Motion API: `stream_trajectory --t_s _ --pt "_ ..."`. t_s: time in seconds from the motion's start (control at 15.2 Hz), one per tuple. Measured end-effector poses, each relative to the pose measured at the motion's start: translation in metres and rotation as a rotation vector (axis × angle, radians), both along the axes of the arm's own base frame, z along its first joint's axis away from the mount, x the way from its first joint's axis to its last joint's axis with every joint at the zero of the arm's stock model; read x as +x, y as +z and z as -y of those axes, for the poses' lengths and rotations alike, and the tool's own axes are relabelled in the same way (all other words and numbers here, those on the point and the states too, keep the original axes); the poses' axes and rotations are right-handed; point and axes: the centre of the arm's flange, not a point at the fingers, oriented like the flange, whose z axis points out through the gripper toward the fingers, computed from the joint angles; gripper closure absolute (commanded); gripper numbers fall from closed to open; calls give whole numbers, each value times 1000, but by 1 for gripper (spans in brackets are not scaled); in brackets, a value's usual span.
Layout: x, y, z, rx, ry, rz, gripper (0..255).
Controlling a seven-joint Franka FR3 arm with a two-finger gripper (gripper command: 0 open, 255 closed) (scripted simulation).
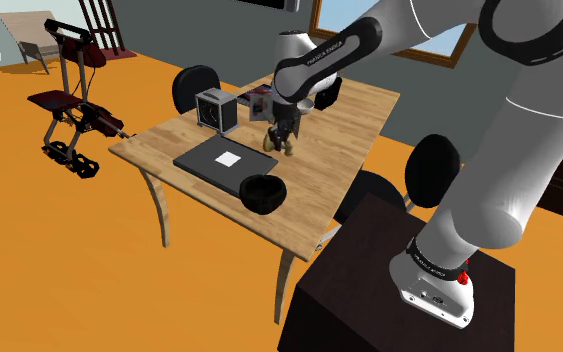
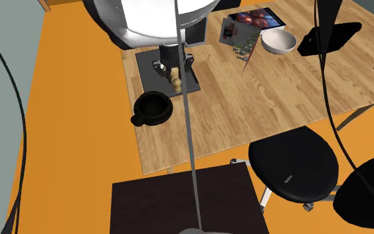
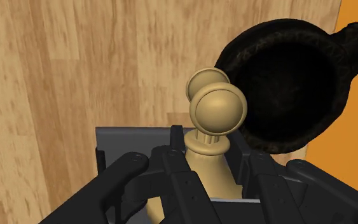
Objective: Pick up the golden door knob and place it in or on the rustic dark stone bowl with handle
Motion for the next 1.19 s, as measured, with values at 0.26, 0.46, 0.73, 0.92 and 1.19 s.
stream_trajectory --t_s 0.26,0.46,0.73,0.92,1.19 --pt "-14 2 -51 0 0 0 255" --pt "-20 1 -90 0 1 0 255" --pt "-25 -17 -113 -1 -1 0 255" --pt "-27 -32 -113 -1 -1 0 255" --pt "-26 -53 -112 -1 -1 0 255"
